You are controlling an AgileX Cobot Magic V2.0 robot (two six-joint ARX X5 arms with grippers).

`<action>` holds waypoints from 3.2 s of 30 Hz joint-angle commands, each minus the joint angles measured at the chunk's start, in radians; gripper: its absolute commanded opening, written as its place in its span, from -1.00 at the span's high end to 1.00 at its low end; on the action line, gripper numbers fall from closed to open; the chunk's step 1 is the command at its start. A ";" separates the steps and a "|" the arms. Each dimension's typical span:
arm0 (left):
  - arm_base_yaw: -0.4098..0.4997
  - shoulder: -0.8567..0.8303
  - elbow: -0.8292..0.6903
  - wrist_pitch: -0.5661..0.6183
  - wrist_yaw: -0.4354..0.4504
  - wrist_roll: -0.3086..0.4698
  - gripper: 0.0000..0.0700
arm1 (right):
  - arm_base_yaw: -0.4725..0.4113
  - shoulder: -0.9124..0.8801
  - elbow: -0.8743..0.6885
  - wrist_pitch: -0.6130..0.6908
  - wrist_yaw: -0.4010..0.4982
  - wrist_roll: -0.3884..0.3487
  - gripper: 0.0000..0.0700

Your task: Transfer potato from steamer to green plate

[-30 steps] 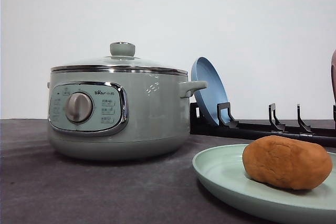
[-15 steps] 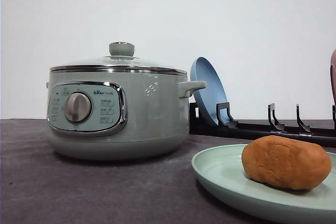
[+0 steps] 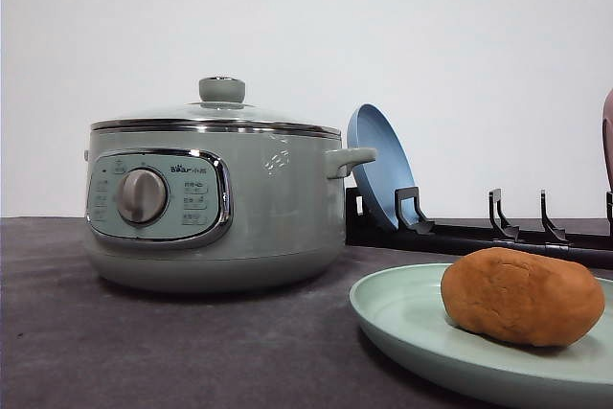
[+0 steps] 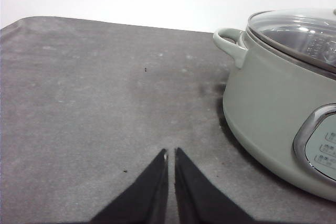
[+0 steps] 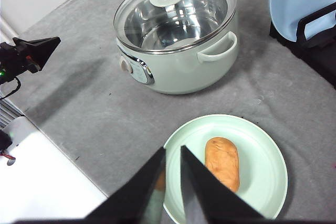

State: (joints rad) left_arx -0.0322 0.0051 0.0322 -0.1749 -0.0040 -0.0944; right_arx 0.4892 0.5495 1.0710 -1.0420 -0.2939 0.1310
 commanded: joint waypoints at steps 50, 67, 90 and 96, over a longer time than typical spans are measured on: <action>-0.001 -0.002 -0.020 0.018 -0.003 0.011 0.95 | -0.472 -0.546 -1.060 0.867 0.251 -0.133 0.97; -0.001 -0.002 -0.020 0.018 -0.003 0.011 0.95 | -0.465 -0.546 -1.059 0.888 0.269 -0.143 0.97; -0.001 -0.002 -0.020 0.018 -0.003 0.011 0.95 | -0.465 -0.546 -1.059 0.888 0.269 -0.143 0.97; -0.001 -0.002 -0.020 0.018 -0.003 0.011 0.95 | -0.465 -0.546 -1.059 0.888 0.269 -0.143 0.97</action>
State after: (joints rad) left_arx -0.0322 0.0051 0.0322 -0.1730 -0.0040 -0.0940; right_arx 0.0208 0.0044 0.0166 -0.1669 -0.0254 -0.0036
